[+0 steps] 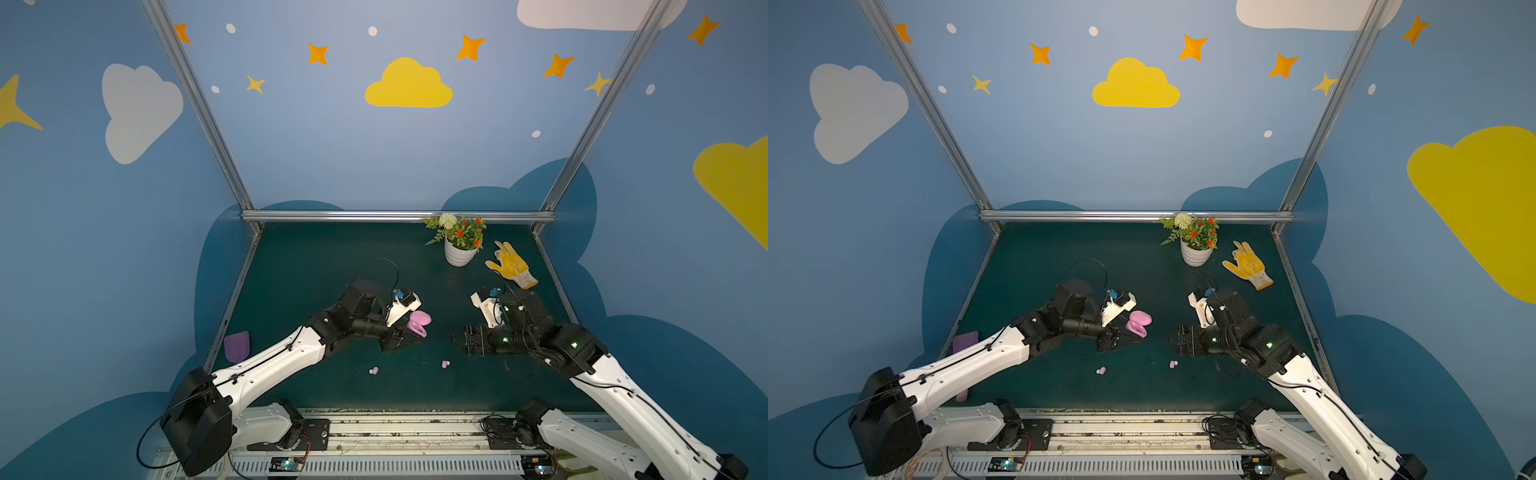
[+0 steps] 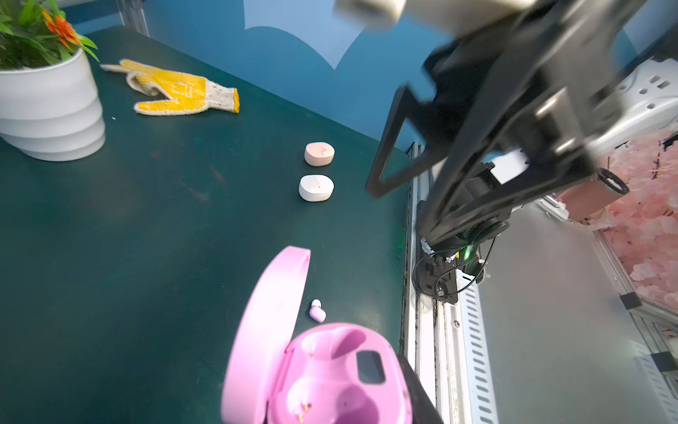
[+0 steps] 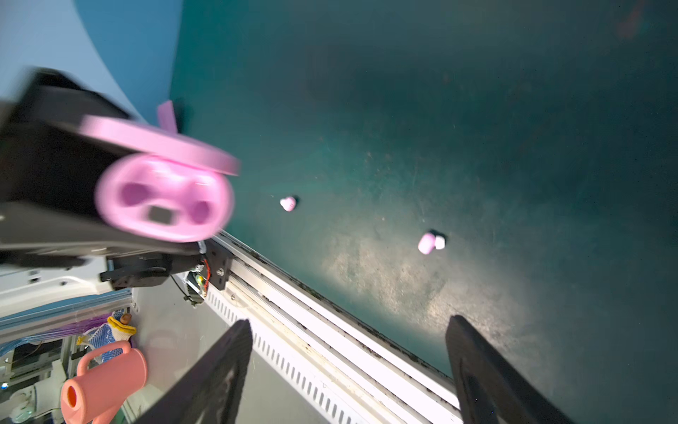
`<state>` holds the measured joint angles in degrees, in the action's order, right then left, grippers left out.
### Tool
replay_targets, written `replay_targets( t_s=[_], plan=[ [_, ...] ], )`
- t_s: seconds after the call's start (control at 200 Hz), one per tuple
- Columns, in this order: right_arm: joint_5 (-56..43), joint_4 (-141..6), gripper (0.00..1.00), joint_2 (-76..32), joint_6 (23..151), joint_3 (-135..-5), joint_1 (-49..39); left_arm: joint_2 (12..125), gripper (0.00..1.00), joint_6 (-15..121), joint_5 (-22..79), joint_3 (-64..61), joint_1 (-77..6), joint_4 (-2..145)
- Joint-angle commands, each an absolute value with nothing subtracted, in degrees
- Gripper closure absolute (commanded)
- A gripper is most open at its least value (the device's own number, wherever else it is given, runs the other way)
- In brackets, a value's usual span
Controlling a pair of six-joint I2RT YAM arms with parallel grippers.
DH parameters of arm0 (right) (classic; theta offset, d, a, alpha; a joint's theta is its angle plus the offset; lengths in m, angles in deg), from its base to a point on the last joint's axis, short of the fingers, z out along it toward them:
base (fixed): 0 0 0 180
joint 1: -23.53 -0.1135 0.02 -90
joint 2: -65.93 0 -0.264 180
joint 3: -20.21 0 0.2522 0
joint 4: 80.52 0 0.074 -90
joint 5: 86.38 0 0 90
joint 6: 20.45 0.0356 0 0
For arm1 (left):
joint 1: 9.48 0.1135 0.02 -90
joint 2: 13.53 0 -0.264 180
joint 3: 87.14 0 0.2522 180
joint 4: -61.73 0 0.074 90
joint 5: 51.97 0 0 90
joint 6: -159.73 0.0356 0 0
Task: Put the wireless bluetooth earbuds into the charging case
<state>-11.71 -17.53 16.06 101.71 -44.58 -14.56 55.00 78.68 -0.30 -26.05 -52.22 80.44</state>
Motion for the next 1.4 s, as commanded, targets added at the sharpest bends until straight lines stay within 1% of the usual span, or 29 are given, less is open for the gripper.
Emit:
replay_targets(
  t_s=[0.0,0.215,0.516,0.751,1.036,1.397],
  plan=[
    [-12.7,-21.8,0.19,13.9,104.2,-40.4,-15.1,52.0,0.86,78.5,1.5,-26.7,-51.7,80.4],
    [-11.5,-31.2,0.19,8.8,106.9,-34.2,-17.2,47.8,0.86,77.3,3.3,-28.8,-51.7,80.7],
    [-10.4,-40.1,0.20,2.1,111.2,-28.7,-19.3,44.0,0.85,76.5,5.9,-31.2,-51.8,79.3],
    [-9.1,-41.1,0.20,-2.9,113.8,-27.8,-20.5,44.3,0.85,76.6,5.3,-31.2,-51.7,79.2],
    [-9.7,-44.1,0.20,-8.6,115.6,-27.3,-21.0,44.0,0.85,76.9,5.0,-31.1,-51.8,79.4],
    [-8.4,-45.2,0.20,-13.5,113.6,-30.4,-21.3,44.0,0.85,76.9,4.8,-31.1,-51.7,79.5]
  ],
)
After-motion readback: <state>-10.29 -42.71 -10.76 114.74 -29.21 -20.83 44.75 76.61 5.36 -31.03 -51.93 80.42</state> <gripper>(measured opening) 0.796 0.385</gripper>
